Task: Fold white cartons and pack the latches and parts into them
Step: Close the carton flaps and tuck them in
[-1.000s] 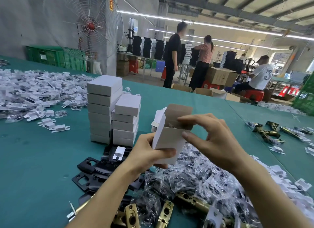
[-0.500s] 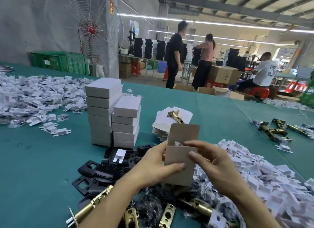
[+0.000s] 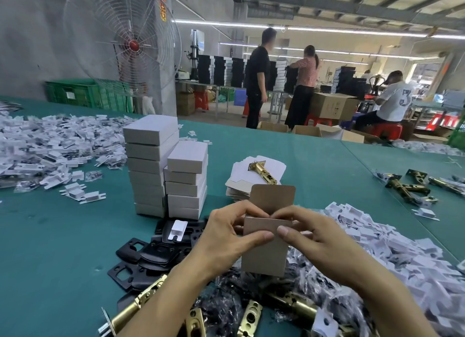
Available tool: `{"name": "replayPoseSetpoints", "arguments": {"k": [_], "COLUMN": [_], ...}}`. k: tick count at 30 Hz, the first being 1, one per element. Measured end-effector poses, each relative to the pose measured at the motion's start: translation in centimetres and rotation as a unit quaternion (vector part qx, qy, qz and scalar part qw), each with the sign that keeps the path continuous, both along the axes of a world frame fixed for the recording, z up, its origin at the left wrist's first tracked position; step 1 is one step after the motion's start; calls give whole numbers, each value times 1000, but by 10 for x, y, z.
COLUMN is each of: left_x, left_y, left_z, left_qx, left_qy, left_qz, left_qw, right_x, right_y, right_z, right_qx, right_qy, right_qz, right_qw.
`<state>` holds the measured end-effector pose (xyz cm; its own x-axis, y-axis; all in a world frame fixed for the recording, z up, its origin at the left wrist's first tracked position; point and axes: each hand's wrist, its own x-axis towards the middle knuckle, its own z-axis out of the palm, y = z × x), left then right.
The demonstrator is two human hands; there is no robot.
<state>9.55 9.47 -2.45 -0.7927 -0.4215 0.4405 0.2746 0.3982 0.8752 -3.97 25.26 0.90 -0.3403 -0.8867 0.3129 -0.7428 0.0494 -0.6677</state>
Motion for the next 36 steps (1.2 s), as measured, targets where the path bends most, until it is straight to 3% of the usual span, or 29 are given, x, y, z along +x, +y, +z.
{"name": "replayPoseSetpoints", "arguments": {"k": [3, 6, 12, 15, 20, 24, 31, 36], "left_x": [0, 0, 0, -2, 0, 4, 2, 2], "left_y": [1, 1, 3, 5, 4, 4, 3, 2], "left_z": [0, 0, 0, 1, 7, 11, 9, 10], "left_qx": [11, 9, 45, 46, 65, 116, 97, 99], "left_qy": [-15, -18, -7, 45, 141, 124, 123, 115], "left_qz": [-5, 5, -24, -10, 49, 50, 57, 65], "left_qw": [1000, 1000, 999, 998, 987, 984, 986, 986], "right_x": [2, 6, 14, 16, 15, 16, 16, 16], "right_y": [-2, -4, -10, -9, -10, -10, -10, -12], "right_z": [1, 2, 2, 4, 4, 3, 1, 1], "right_qx": [-71, -150, -200, -229, -214, -196, -194, -220], "right_qy": [1, -60, -87, -98, -118, -141, -76, -112], "right_qz": [-25, 0, -5, -12, -21, -31, -72, -72], "right_qw": [997, 987, 976, 968, 969, 970, 975, 966]}}
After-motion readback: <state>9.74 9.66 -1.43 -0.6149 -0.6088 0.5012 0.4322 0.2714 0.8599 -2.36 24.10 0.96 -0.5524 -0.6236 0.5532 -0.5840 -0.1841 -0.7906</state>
